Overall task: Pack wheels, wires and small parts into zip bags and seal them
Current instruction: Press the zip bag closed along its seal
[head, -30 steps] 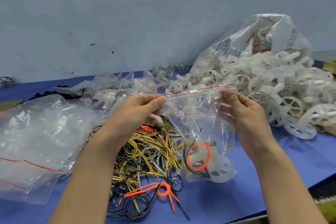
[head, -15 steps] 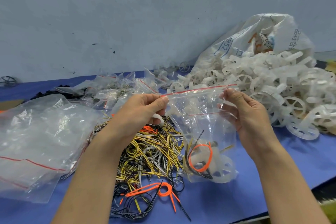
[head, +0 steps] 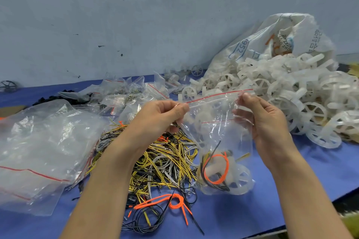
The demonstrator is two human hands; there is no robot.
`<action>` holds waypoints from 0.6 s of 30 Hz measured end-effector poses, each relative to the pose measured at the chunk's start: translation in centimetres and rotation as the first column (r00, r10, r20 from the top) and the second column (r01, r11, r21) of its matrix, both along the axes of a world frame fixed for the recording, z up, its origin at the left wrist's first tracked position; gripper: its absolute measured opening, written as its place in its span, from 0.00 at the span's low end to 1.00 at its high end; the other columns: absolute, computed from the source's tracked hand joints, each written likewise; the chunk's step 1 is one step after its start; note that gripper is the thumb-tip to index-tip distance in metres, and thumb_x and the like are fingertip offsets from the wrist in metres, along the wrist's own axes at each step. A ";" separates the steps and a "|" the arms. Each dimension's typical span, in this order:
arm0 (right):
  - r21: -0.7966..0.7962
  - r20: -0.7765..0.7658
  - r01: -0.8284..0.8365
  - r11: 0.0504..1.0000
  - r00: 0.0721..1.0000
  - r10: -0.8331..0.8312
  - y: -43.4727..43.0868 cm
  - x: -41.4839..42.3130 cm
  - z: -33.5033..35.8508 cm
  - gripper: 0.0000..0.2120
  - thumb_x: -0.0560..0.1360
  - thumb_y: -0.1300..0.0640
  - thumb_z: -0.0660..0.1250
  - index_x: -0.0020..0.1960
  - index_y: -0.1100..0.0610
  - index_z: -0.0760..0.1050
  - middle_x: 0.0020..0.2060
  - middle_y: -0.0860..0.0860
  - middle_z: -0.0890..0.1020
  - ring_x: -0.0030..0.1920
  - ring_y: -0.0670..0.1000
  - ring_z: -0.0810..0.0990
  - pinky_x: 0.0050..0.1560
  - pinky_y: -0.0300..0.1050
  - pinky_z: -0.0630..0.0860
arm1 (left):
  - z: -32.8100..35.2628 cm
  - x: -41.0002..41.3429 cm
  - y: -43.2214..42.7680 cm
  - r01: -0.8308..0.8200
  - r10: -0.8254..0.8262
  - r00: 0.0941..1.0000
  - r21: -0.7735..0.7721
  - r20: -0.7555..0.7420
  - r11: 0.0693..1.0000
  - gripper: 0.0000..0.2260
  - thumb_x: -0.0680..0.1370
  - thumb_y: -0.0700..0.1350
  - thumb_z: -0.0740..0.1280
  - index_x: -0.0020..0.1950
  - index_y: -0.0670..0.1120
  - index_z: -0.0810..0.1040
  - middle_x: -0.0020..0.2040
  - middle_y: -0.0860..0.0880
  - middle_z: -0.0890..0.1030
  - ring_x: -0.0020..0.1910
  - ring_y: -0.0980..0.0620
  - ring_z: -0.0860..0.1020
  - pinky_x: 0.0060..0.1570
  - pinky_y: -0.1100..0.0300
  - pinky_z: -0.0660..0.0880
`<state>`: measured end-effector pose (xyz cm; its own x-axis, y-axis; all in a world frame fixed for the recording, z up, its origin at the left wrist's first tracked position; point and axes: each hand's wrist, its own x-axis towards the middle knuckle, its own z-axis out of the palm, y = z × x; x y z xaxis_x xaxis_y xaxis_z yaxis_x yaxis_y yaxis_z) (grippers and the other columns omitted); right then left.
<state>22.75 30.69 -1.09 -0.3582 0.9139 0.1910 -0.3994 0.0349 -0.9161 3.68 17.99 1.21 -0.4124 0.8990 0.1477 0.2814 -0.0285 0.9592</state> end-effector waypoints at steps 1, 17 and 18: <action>0.003 0.004 0.005 1.000 1.000 -0.005 0.0 0.0 0.0 0.08 0.78 0.54 0.69 0.44 0.53 0.85 0.42 0.48 0.85 0.40 0.49 0.81 0.40 0.38 0.79 | 0.0 0.0 0.0 -0.006 0.006 1.000 0.003 -0.018 1.000 0.12 0.77 0.54 0.70 0.44 0.46 0.85 0.39 0.48 0.82 0.40 0.52 0.80 0.45 0.59 0.81; 0.117 0.109 0.189 0.975 0.973 -0.201 0.1 -0.2 0.5 0.12 0.79 0.55 0.67 0.63 0.50 0.75 0.52 0.49 0.82 0.47 0.47 0.82 0.54 0.45 0.80 | -0.2 0.2 -0.1 0.071 -0.071 0.997 0.031 0.006 0.997 0.07 0.80 0.46 0.67 0.53 0.51 0.85 0.44 0.48 0.84 0.46 0.51 0.82 0.52 0.53 0.81; 0.257 0.170 0.277 0.926 0.930 -0.326 -0.1 -0.2 0.8 0.18 0.79 0.54 0.67 0.68 0.50 0.71 0.57 0.50 0.79 0.53 0.46 0.80 0.60 0.48 0.77 | -0.1 0.2 -0.1 0.077 -0.076 0.997 0.038 -0.014 0.996 0.08 0.81 0.44 0.66 0.53 0.52 0.84 0.46 0.48 0.85 0.46 0.52 0.82 0.52 0.53 0.80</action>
<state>22.57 30.64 -0.27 -0.1260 0.9260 0.3559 -0.1406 0.3385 -0.9304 3.88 17.85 1.07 -0.3404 0.9214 0.1875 0.2887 -0.0873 0.9534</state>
